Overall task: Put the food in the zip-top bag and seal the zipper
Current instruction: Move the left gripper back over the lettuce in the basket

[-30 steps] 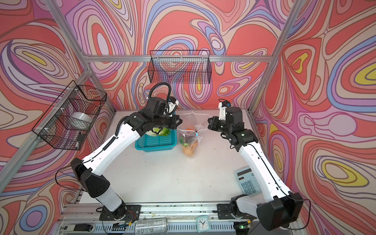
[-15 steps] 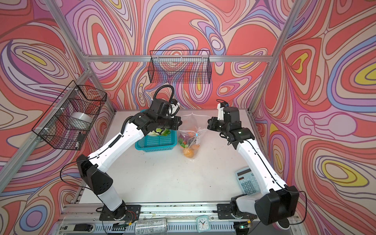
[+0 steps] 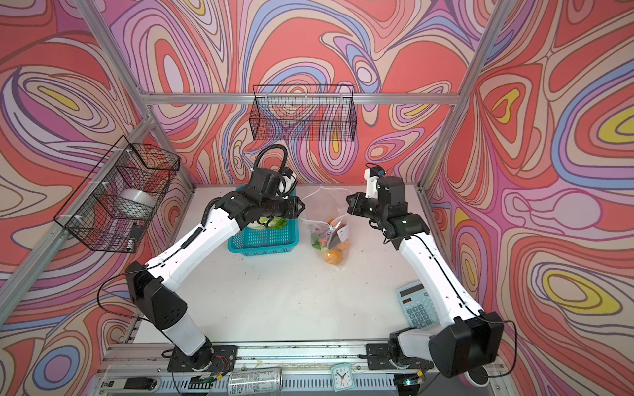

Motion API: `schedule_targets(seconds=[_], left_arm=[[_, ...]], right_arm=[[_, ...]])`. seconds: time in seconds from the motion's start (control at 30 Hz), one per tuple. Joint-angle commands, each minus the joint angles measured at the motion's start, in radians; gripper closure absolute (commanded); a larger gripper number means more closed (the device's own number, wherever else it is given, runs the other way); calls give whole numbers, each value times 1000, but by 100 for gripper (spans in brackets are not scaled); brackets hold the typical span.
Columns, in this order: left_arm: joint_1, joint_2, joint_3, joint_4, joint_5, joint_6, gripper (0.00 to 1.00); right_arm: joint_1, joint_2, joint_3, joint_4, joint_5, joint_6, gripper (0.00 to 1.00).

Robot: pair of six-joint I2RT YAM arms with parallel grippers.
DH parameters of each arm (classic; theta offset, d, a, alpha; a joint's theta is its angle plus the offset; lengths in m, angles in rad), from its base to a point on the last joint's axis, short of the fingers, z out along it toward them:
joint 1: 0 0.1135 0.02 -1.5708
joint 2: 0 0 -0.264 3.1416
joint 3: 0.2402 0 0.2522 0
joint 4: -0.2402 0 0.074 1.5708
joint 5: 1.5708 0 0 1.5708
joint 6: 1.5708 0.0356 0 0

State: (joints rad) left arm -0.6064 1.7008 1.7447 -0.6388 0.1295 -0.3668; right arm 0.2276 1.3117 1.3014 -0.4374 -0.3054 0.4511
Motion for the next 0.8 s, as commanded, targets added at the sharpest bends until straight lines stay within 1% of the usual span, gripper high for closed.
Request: schedule_targets(seconds=[0.0,0.03,0.07,0.1,0.2,0.27,0.33,0.4,0.47,0.6,0.67,0.77], left_arm=[[16,-45,16,-20,-16,54,14],[20,-53,23,-29,-18,93,8],[26,-65,26,-38,-32,157,2],[30,-78,22,-43,-61,237,0],[56,-118,-25,-44,-90,501,0],[78,-142,-75,-39,-57,640,0],[94,-165,-144,-8,-39,768,0],[101,-192,-248,66,-31,906,0],[125,-198,-307,120,-9,967,0],[268,-134,-248,33,172,921,0],[300,-90,-213,-12,176,951,0],[306,-3,-162,-77,118,1048,1]], right_arm=[[-7,13,-4,28,-15,9,100],[-7,14,-4,28,-16,7,100],[-8,14,-4,29,-18,7,100],[-8,16,-5,29,-19,6,100],[-7,18,-11,41,-29,8,100],[-7,21,-17,48,-32,11,100],[-7,22,-27,60,-36,14,100],[-7,26,-30,70,-43,14,100],[-7,28,-33,78,-46,14,100],[-8,27,-37,81,-46,12,100],[-8,27,-37,78,-49,8,100],[-8,29,-37,72,-47,7,100]])
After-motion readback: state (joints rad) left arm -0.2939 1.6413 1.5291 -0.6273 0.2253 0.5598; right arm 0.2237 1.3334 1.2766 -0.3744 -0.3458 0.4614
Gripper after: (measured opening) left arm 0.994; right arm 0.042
